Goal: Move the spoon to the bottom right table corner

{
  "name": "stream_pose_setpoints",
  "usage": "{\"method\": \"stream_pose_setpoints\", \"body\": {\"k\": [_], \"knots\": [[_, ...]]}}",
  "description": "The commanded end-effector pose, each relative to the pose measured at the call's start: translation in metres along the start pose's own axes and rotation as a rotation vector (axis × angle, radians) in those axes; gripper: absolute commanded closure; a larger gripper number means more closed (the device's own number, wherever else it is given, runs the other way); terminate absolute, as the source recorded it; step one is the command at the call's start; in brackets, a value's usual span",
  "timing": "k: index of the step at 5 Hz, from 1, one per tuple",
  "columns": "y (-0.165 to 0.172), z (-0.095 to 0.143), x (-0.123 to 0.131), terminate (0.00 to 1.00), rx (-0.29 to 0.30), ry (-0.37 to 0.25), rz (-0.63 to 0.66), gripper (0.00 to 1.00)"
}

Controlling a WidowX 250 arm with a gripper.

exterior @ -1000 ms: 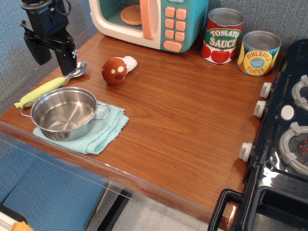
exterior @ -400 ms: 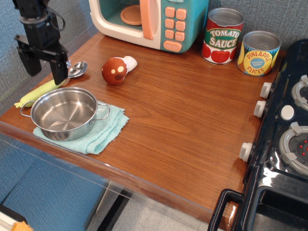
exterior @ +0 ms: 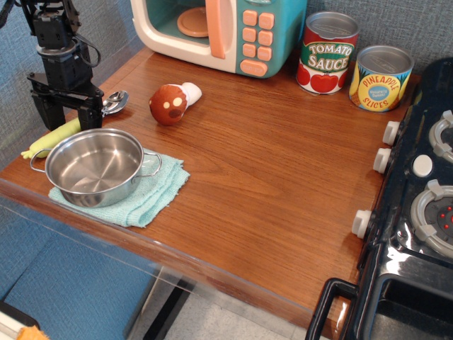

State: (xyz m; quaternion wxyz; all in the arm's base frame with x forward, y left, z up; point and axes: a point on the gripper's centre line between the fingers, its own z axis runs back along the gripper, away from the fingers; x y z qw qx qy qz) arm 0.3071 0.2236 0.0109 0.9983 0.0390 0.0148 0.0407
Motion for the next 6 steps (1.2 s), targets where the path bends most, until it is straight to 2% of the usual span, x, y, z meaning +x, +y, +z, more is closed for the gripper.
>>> {"method": "stream_pose_setpoints", "body": {"k": [1, 2, 4, 5, 6], "knots": [[0.008, 0.016, -0.006, 0.0, 0.021, -0.063, 0.017, 1.0], [0.012, 0.03, -0.006, 0.0, 0.031, -0.101, 0.022, 1.0], [0.018, 0.088, -0.009, 0.0, 0.1, -0.202, -0.015, 1.0], [0.0, 0.112, -0.014, 0.0, 0.111, -0.259, -0.065, 1.0], [-0.041, 0.124, -0.018, 0.0, 0.101, -0.285, -0.125, 1.0]]}}
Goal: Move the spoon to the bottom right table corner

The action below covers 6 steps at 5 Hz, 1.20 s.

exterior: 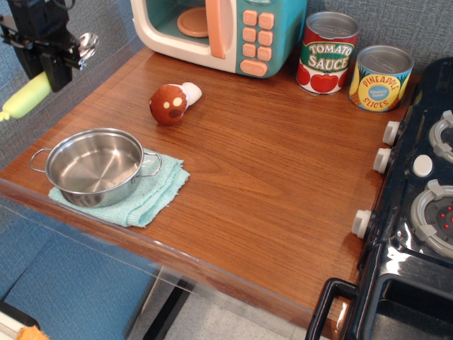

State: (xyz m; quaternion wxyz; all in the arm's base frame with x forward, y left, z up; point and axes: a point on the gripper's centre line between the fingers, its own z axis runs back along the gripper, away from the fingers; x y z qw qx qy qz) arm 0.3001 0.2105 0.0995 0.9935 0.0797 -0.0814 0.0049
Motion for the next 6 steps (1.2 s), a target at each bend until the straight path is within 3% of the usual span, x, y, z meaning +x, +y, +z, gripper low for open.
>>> {"method": "stream_pose_setpoints", "body": {"k": [1, 2, 3, 4, 6], "knots": [[-0.08, 0.044, -0.005, 0.0, -0.05, -0.101, -0.088, 1.0], [-0.128, 0.047, -0.01, 0.0, -0.126, -0.1, -0.109, 1.0], [-0.177, 0.051, -0.013, 0.0, -0.154, -0.101, -0.139, 1.0], [-0.23, 0.037, -0.014, 0.0, -0.177, -0.067, -0.14, 1.0], [-0.274, -0.009, -0.017, 0.0, -0.143, 0.002, -0.097, 1.0]]}}
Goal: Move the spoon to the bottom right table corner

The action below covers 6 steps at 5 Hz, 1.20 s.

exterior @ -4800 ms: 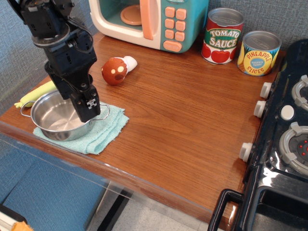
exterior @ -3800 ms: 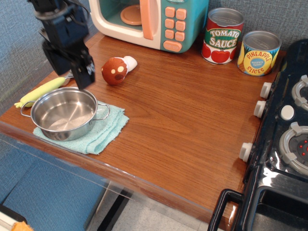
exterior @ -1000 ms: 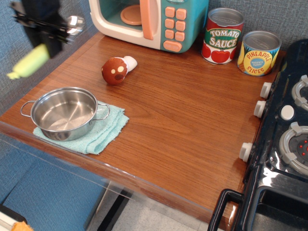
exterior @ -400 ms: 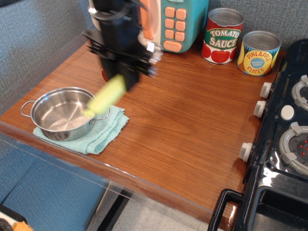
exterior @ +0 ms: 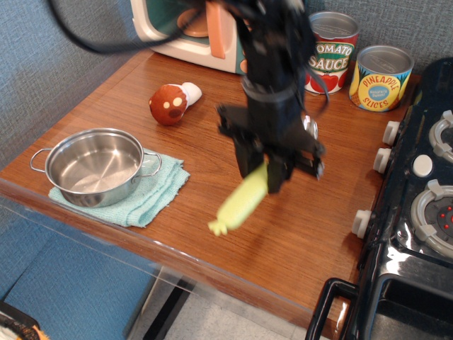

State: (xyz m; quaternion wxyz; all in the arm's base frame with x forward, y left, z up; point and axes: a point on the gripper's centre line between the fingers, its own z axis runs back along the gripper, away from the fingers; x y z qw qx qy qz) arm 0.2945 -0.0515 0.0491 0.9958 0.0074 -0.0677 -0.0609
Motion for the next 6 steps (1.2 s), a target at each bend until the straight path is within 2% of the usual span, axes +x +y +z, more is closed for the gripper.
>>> {"method": "stream_pose_setpoints", "body": {"k": [1, 2, 4, 5, 6], "knots": [[-0.01, -0.017, -0.006, 0.0, 0.02, 0.002, 0.044, 1.0], [-0.01, -0.016, -0.008, 0.0, 0.006, -0.009, 0.041, 0.0], [-0.003, 0.041, -0.009, 0.0, -0.03, -0.15, 0.037, 0.0], [0.008, 0.059, -0.011, 0.0, -0.06, -0.178, 0.05, 0.0], [0.019, 0.064, -0.015, 0.0, -0.028, -0.197, 0.079, 0.0]]}}
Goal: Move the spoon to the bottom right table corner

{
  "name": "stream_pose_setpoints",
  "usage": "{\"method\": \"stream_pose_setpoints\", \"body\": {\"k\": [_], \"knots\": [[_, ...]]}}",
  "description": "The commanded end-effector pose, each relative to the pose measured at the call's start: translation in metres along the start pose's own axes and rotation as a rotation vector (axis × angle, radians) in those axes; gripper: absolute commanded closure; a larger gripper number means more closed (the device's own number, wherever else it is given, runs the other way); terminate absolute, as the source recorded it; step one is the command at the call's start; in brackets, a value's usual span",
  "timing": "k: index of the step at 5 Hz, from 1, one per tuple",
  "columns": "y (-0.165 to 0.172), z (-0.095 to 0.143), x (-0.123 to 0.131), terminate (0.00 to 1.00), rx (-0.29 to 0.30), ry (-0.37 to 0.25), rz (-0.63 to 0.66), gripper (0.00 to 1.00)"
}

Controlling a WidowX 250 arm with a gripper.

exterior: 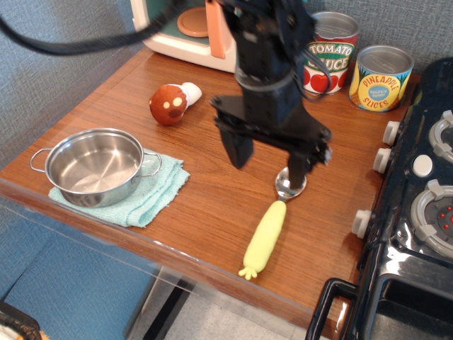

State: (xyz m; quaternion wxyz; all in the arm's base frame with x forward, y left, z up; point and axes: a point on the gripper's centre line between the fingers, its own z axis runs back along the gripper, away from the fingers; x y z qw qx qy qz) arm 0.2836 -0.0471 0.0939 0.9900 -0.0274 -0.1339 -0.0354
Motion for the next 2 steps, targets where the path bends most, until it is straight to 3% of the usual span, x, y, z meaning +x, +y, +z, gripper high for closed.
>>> {"method": "stream_pose_setpoints", "body": {"k": [1, 2], "knots": [[0.0139, 0.0197, -0.0065, 0.0, 0.03, -0.062, 0.019, 0.0], [0.0139, 0.0197, -0.0065, 1.0, 0.03, -0.062, 0.019, 0.0]]}}
